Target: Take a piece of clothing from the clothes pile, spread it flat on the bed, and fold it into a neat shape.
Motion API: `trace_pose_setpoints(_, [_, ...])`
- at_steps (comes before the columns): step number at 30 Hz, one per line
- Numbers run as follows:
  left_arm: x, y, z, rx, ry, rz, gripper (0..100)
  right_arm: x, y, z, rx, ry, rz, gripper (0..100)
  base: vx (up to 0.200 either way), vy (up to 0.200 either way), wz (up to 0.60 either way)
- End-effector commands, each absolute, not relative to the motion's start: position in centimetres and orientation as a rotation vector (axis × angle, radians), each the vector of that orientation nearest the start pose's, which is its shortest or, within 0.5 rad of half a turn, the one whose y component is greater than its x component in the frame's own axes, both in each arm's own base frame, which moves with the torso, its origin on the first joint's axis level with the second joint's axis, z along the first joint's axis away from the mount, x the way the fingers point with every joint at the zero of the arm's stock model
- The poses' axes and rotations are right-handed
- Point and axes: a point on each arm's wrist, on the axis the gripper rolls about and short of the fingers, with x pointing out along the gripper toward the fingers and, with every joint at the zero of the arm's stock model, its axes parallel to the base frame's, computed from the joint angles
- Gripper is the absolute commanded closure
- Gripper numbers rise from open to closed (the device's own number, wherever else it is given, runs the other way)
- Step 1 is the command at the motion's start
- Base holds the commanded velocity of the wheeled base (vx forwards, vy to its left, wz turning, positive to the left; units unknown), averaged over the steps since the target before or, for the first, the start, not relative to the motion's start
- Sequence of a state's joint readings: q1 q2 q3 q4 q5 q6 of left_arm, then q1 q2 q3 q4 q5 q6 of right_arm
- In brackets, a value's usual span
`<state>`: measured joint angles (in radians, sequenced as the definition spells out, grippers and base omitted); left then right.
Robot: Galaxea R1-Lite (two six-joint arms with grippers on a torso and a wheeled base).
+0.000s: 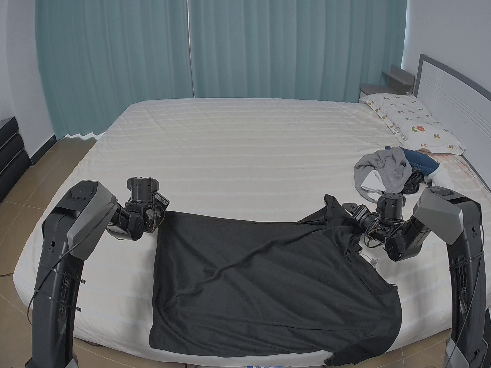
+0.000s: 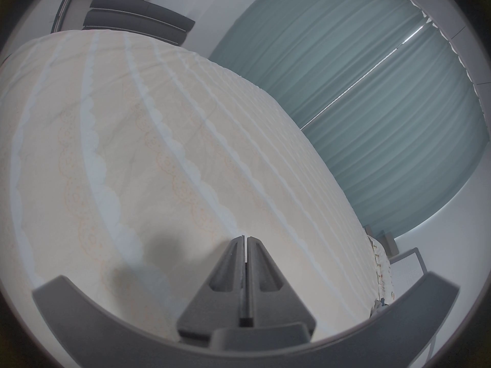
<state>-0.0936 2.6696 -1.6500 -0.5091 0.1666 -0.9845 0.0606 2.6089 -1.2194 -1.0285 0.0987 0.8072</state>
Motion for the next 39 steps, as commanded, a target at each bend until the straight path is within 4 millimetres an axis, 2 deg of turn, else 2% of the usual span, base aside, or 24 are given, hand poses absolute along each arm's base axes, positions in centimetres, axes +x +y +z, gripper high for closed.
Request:
trace_pose_setpoints(1, [51.2, -4.2, -2.4, -0.899, 0.423, 0.317, 100, 46.0, 2.9, -4.7, 0.804, 0.410, 0.003, 0, 0.000, 0.000, 0.00])
trace_pose_setpoints(4, [51.2, -4.2, -2.5, -0.901, 0.423, 0.318, 100, 46.0, 2.8, -5.0, 0.805, 0.423, 0.011, 0, 0.000, 0.000, 0.00])
trace_pose_setpoints(5, [51.2, -4.2, -2.5, -0.900, 0.424, 0.319, 100, 46.0, 2.8, -5.2, 0.806, 0.429, 0.014, 100, 0.000, 0.000, 0.00])
trace_pose_setpoints(11, [51.3, -4.1, -2.4, -0.904, 0.419, 0.316, 100, 46.2, 2.8, -5.2, 0.808, 0.429, 0.012, 100, 0.000, 0.000, 0.00])
trace_pose_setpoints(18, [52.2, -3.1, -1.7, -0.945, 0.358, 0.321, 100, 47.7, 0.4, -3.4, 0.823, 0.287, -0.036, 100, 0.000, 0.000, 0.00])
trace_pose_setpoints(22, [52.5, -3.0, -1.9, -0.948, 0.350, 0.319, 100, 47.8, -0.3, -3.1, 0.823, 0.244, -0.041, 100, 0.000, 0.000, 0.00])
trace_pose_setpoints(29, [52.7, -3.1, -2.3, -0.947, 0.354, 0.314, 100, 47.9, -0.3, -3.4, 0.823, 0.242, -0.040, 100, 0.000, 0.000, 0.00])
trace_pose_setpoints(35, [53.2, -3.3, -2.6, -0.949, 0.348, 0.303, 100, 48.4, 0.2, -5.0, 0.815, 0.213, -0.032, 100, 0.000, 0.000, 0.00])
trace_pose_setpoints(39, [53.3, -3.3, -2.7, -0.949, 0.349, 0.304, 100, 48.7, 0.3, -4.5, 0.817, 0.166, -0.018, 100, 0.000, 0.000, 0.00])
